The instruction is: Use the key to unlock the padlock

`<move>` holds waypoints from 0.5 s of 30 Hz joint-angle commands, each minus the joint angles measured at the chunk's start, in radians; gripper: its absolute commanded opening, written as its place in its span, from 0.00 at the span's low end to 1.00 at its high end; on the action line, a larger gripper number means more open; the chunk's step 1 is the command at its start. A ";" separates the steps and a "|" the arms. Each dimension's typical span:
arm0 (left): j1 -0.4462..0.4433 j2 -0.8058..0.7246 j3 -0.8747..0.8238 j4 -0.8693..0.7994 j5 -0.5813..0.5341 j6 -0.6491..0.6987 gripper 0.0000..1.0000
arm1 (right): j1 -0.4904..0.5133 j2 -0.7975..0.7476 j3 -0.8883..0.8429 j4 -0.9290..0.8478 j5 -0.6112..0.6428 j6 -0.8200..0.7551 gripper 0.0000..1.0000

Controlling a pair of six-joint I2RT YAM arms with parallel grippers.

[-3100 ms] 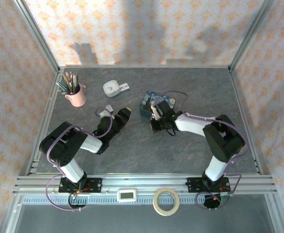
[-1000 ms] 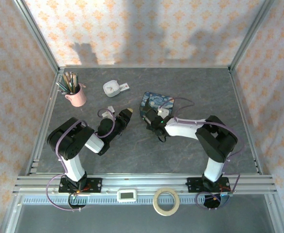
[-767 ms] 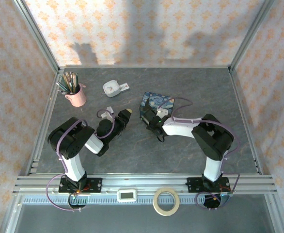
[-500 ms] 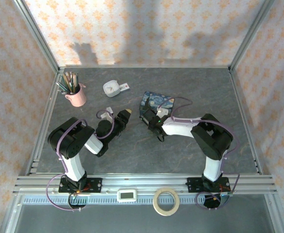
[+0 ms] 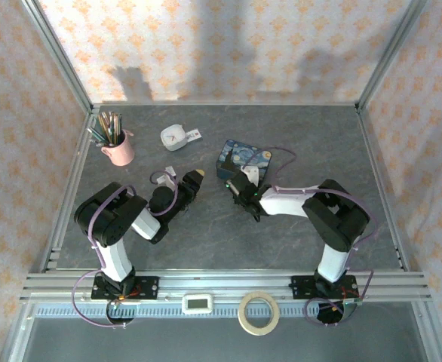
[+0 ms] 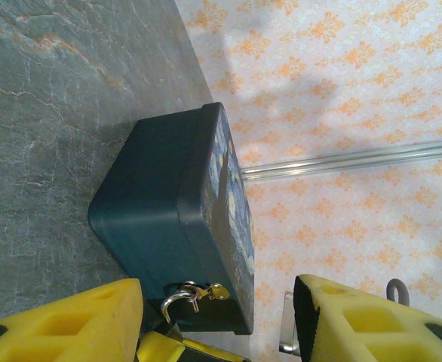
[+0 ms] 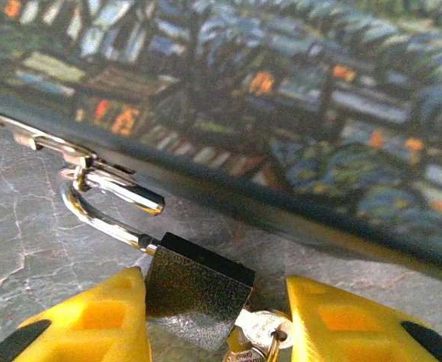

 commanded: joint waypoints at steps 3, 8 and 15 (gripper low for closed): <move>0.009 0.004 -0.014 0.069 0.017 -0.001 0.53 | -0.020 -0.074 -0.055 0.171 -0.013 -0.156 0.25; 0.010 0.011 -0.009 0.072 0.031 0.001 0.53 | -0.023 -0.084 -0.061 0.240 -0.030 -0.226 0.24; 0.008 0.016 -0.014 0.084 0.043 -0.004 0.53 | -0.032 -0.044 -0.011 0.243 -0.057 -0.246 0.23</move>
